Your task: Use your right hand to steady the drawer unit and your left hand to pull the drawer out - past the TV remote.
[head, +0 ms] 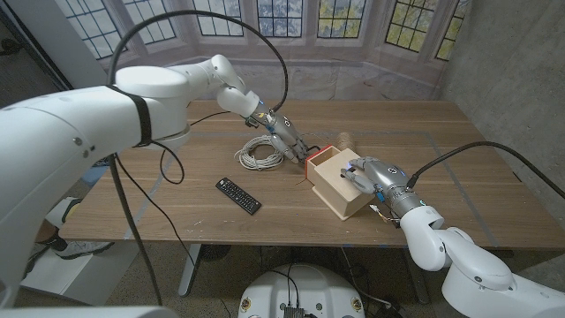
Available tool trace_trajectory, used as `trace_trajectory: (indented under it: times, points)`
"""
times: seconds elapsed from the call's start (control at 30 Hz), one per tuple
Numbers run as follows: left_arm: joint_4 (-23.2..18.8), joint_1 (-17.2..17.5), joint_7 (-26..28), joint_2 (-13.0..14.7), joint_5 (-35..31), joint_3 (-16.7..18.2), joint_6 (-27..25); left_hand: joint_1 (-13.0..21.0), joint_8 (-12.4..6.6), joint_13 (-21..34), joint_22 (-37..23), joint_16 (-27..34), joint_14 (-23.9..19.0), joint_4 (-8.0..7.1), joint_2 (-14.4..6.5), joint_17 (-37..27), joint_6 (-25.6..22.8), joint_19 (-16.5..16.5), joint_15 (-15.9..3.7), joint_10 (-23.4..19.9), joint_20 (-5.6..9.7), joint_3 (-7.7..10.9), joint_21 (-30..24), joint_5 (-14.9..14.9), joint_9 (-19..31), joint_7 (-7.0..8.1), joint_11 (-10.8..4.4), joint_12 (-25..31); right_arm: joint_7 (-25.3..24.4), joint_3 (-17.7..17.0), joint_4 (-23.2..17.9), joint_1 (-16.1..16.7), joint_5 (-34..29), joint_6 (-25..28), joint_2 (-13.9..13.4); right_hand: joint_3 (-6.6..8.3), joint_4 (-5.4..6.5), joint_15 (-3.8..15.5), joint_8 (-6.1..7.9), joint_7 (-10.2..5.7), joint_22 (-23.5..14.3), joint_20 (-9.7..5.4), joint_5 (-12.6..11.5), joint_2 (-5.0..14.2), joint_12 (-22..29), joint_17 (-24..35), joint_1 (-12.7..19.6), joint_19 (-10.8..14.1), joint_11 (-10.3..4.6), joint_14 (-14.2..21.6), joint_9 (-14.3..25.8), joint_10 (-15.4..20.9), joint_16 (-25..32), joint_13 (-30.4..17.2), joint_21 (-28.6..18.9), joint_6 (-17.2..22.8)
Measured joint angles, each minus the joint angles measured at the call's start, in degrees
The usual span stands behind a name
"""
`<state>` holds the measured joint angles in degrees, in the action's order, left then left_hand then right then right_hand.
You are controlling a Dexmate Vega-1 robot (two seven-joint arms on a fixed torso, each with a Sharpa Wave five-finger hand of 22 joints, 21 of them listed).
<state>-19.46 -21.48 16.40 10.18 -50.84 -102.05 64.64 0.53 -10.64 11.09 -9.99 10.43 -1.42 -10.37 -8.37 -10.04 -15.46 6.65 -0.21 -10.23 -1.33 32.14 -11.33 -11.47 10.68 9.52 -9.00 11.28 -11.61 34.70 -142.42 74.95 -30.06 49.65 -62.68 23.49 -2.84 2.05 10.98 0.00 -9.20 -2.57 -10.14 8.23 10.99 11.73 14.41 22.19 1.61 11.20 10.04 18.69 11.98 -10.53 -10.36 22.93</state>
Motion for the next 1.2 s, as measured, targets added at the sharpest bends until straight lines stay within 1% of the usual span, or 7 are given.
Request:
trace_trajectory:
  times: [0.3, 0.4, 0.73, 0.97, 1.03, 1.13, 1.2]
  points:
    - [0.0, 0.0, -0.5, 0.7, 0.6, -0.1, 0.4, 0.0, 0.01, 0.0, 0.0, 0.0, 0.0, 0.0, 0.0, 0.0, 0.0, 0.0, 0.0, 0.0, 0.0, 0.0, 0.0, 0.0, 0.0, 0.0, 0.0, 0.2, -0.5, -0.3, 0.3, 0.3, 0.0, -0.4, 0.1, 0.0, 0.0, 0.0, 0.0, 0.0, 0.0, 0.0, 0.0, 0.0, 0.0, 0.0, 0.0, 0.0, 0.0, 0.0, 0.0, 0.0, 0.0, 0.0, 0.0, 0.0]
    - [0.0, 0.1, -0.7, 0.8, 0.6, -0.3, 0.5, 0.0, 0.01, 0.0, 0.0, 0.0, 0.0, 0.0, 0.0, 0.0, 0.0, 0.0, 0.0, -0.2, 0.0, 0.0, 0.0, 0.0, 0.0, 0.0, 0.22, 0.2, -0.8, -0.3, 0.4, 0.5, 0.0, -0.5, 0.4, 0.0, 0.0, 0.0, 0.0, 0.0, 0.0, 0.0, 0.0, 0.0, 0.0, 0.0, 0.0, 0.0, -0.31, 0.0, 0.0, 0.3, 0.0, 0.0, 0.0, 0.0]
    - [-0.1, 0.2, -0.9, 1.3, 0.2, -0.6, 1.0, 0.0, 0.01, 0.0, 0.0, 0.0, 0.0, -0.16, 0.0, 0.0, 0.0, 0.0, 0.0, -0.3, 0.0, -0.16, 0.0, 0.0, 0.0, 0.0, 0.31, 0.2, -1.5, -0.1, 0.4, 1.0, -0.6, -0.5, 1.0, 0.0, 0.0, 0.3, 0.0, 0.32, 0.0, 0.0, 0.0, 0.0, 0.0, 0.0, 0.0, 0.0, -0.31, 0.3, 0.2, 0.3, 0.0, 0.0, 0.0, 0.3]
    - [-0.1, -0.2, -0.9, 1.6, -0.2, -0.7, 1.8, 0.0, 0.06, 0.0, 0.0, 0.0, 0.0, -0.16, 0.0, 0.0, 0.0, 0.0, 0.0, -0.3, 0.0, -0.16, 0.0, 0.0, 0.0, 0.0, 0.31, 0.4, -1.8, -0.3, 0.4, 1.5, -0.7, -0.7, 1.0, 0.0, 0.0, 0.3, 0.0, 0.32, 0.0, -0.01, 0.0, 0.0, 0.0, 0.0, 0.0, 0.0, -0.3, 0.3, 0.2, 0.3, 0.0, 0.0, 0.0, 0.3]
    - [0.0, -0.3, -0.9, 1.6, -0.2, -0.7, 1.8, 0.0, 0.06, 0.0, 0.0, 0.0, 0.0, -0.16, 0.0, 0.0, 0.0, 0.0, 0.01, -0.3, 0.0, -0.16, 0.0, 0.0, 0.0, 0.0, 0.31, 0.4, -1.9, -0.3, 0.4, 1.5, -0.7, -0.8, 1.0, 0.0, 0.0, 0.3, 0.0, 0.31, 0.0, -0.21, 0.0, 0.0, 0.0, 0.0, 0.0, 0.2, -0.01, 0.3, 0.2, 0.6, 0.0, 0.0, 0.0, 0.3]
    - [0.0, -0.6, -0.9, 1.8, -0.2, -0.8, 1.8, 0.0, 0.06, 0.0, 0.0, 0.0, 0.0, -0.16, 0.0, 0.0, 0.0, 0.0, 0.01, -0.3, 0.0, -0.16, 0.0, 0.0, 0.0, 0.0, 0.31, 0.4, -2.0, -0.3, 0.4, 1.5, -0.7, -1.2, 1.0, 0.0, 0.01, 0.3, 0.0, 0.31, 0.0, -0.21, 0.0, 0.0, 0.0, 0.0, 0.0, 0.2, 0.0, 0.3, 0.2, 0.6, 0.0, 0.0, 0.0, 0.3]
    - [0.0, -0.8, -1.1, 1.8, -0.3, -0.9, 3.0, 0.0, 0.06, 0.0, 0.0, 0.0, 0.0, -0.16, 0.0, 0.0, 0.0, 0.0, 0.01, -0.3, 0.0, -0.15, 0.0, 0.0, 0.0, 0.0, 0.3, 0.4, -2.0, -0.6, 0.5, 1.9, -0.8, -1.5, 0.6, 0.0, 0.0, 0.3, 0.0, 0.31, 0.0, -0.21, 0.0, 0.0, 0.0, 0.0, 0.0, 0.2, 0.0, 0.3, 0.2, 0.6, 0.0, 0.0, 0.0, 0.3]
